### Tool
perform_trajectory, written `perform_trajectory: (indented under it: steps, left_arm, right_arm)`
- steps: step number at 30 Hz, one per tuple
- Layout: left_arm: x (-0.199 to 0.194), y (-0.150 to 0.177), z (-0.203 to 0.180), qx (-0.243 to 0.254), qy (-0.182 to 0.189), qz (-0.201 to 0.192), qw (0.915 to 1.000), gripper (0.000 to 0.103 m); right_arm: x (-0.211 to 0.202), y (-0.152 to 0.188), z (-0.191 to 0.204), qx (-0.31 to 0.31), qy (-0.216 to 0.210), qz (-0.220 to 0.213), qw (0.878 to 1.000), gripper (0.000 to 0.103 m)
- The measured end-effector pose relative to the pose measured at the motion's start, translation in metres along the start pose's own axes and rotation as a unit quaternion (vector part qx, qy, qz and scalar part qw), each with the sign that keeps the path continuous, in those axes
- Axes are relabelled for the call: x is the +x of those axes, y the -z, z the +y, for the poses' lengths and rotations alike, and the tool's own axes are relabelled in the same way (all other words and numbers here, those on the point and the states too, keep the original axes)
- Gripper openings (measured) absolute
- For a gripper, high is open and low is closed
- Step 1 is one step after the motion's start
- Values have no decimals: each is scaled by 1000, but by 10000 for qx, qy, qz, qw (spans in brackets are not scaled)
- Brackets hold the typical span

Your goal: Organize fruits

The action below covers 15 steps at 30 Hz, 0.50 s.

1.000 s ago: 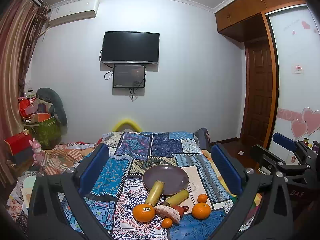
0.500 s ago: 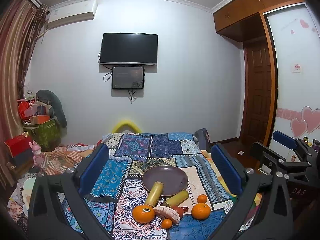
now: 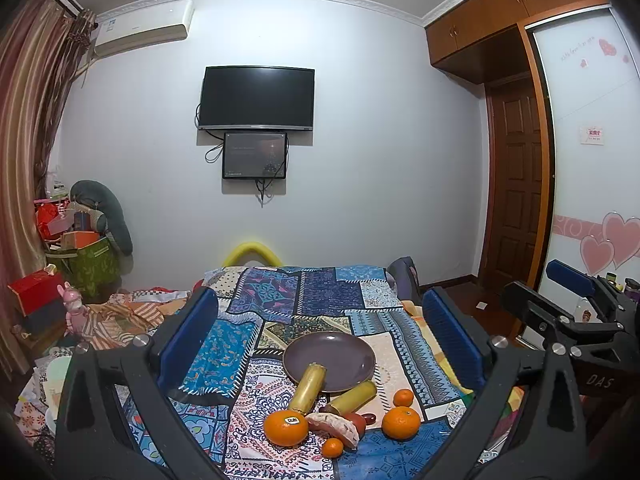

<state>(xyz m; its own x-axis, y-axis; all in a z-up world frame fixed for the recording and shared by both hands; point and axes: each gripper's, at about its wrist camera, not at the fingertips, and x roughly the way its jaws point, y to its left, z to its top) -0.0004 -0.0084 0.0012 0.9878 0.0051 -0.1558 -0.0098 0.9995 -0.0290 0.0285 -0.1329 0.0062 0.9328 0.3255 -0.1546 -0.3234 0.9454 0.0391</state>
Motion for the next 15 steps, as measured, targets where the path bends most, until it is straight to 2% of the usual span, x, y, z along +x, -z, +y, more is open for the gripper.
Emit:
perform_trajectory:
  steps: [15]
  left_arm:
    - [1, 0, -2, 14, 5, -9, 10000, 103]
  right_arm:
    - [0, 1, 0, -1, -3, -6, 10000, 103]
